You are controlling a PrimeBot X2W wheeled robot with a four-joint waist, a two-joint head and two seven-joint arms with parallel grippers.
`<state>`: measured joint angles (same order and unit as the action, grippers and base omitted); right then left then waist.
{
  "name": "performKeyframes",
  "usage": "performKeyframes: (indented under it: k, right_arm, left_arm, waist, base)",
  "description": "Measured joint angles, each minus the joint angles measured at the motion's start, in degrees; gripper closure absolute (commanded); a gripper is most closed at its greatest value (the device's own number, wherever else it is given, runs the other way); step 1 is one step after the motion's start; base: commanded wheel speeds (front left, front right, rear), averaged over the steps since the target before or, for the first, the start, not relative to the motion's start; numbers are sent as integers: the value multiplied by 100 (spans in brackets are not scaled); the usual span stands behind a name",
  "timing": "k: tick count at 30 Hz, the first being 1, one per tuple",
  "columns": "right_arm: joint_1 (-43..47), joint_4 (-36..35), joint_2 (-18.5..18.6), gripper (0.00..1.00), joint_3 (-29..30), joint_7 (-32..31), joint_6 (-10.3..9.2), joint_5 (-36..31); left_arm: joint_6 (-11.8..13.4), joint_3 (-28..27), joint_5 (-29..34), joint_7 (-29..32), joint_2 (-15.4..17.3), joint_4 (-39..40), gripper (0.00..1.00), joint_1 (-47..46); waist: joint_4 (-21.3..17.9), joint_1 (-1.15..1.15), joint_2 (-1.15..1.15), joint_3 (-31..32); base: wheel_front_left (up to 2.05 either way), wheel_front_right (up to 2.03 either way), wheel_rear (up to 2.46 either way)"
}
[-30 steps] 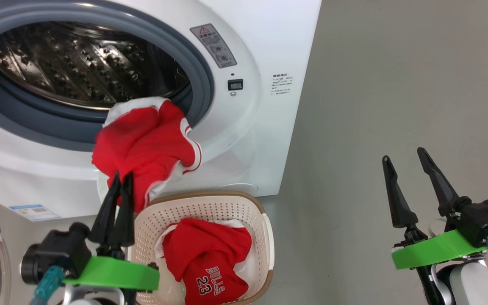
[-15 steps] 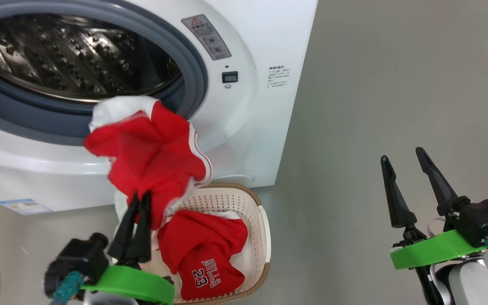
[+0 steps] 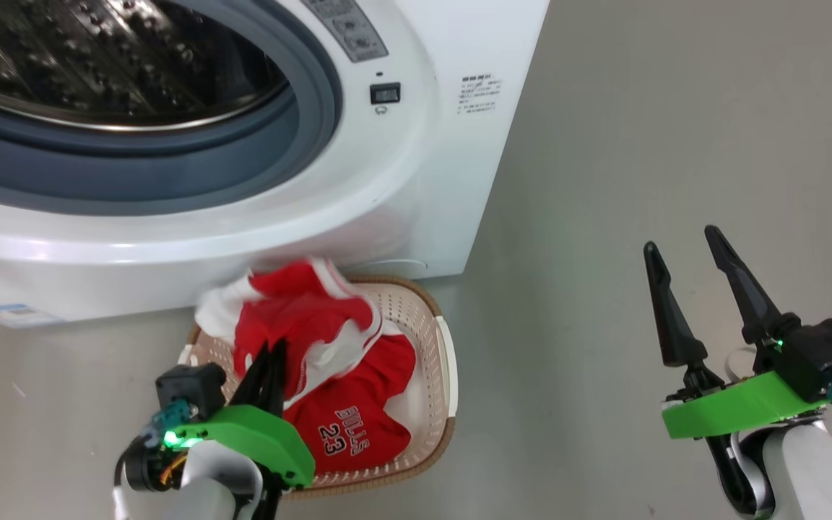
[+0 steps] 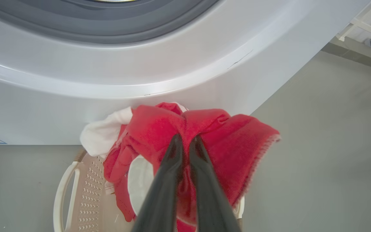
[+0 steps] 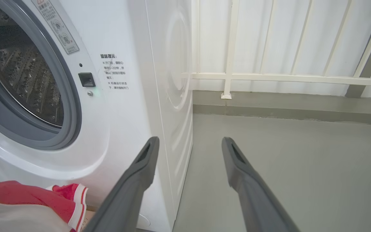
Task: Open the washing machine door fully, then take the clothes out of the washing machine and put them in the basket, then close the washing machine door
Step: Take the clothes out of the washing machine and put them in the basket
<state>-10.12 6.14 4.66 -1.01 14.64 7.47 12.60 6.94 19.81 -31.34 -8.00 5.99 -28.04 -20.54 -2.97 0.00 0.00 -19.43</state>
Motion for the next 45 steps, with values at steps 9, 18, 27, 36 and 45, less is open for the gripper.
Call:
performKeyframes:
  k: [9,18,27,36,45]
  right_arm:
    - [-294,2,51,0,-137,0,0,111]
    - [-495,47,49,0,-277,0,0,153]
    - [-558,59,55,0,-294,0,0,196]
    - [-708,31,54,0,-314,0,0,196]
    - [-765,90,23,0,-244,0,0,170]
  left_arm:
    - [-196,27,-313,93,-281,-1852,100,-871]
    - [-352,179,-505,346,-374,-3254,100,-1587]
    - [-444,190,-577,263,-396,-4156,100,-2077]
    - [-444,182,-619,296,-397,-4472,0,-2363]
    - [-601,185,-660,-325,-405,-4455,0,-2472]
  waist:
    - [-93,0,0,-452]
    - [-258,0,0,-773]
    - [-457,0,0,-1067]
    - [-563,0,0,-1358]
    - [-493,0,0,-1293]
  base:
    - [0,0,0]
    - [0,0,0]
    - [0,0,0]
    - [0,0,0]
    - [0,0,0]
